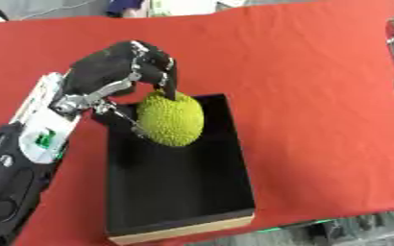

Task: Pick up objects on the table and place them in the box.

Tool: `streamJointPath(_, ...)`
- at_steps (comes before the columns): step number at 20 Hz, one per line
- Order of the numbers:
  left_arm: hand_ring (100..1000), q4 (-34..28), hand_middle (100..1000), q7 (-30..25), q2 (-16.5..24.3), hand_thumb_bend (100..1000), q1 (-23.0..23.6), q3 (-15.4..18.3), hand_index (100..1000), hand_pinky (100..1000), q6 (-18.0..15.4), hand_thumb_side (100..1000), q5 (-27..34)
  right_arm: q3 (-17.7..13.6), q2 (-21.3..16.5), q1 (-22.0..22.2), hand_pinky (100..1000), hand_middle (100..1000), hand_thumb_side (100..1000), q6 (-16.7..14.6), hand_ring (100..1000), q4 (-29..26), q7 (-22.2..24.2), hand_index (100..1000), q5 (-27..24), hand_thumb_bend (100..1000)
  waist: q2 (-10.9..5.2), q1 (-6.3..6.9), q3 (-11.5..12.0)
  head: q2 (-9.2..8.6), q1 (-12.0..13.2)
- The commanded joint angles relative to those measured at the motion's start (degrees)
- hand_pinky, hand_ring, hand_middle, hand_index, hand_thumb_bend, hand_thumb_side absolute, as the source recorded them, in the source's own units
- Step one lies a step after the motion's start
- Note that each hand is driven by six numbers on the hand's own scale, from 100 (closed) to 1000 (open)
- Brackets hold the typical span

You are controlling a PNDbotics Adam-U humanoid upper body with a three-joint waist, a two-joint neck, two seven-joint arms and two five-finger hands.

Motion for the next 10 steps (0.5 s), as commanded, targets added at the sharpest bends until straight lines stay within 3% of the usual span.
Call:
streamJointPath(1,332,-2.36,460,2.85,-0.16,754,-0.28,0.22,511,472,-0.18,100,-2.69,-0.52,-1.95,-0.5,728,611,425,0.05,817,-0.9,-0.19,762,0.38,100,-1.12,-0.07,0.04,0.29,0.62)
streamJointPath(6,317,-5.02,464,6.21,0.1,780,2.26,1.26,518,466,-0.18,100,-6.86,-0.61,-2.09,-0.54,727,611,424,0.11,816,-0.9,-0.36,761,0.48,100,-0.89,-0.22,0.15,0.29,0.95)
streamJointPath(10,385,-6.35,476,4.06,0.71,804,2.64,-1.18,568,467,-0.18,238,-10.58,-0.54,-2.1,-0.68,727,611,423,0.14,815,-0.9,-0.36,761,0.48,100,-0.86,-0.36,0.19,0.29,0.87)
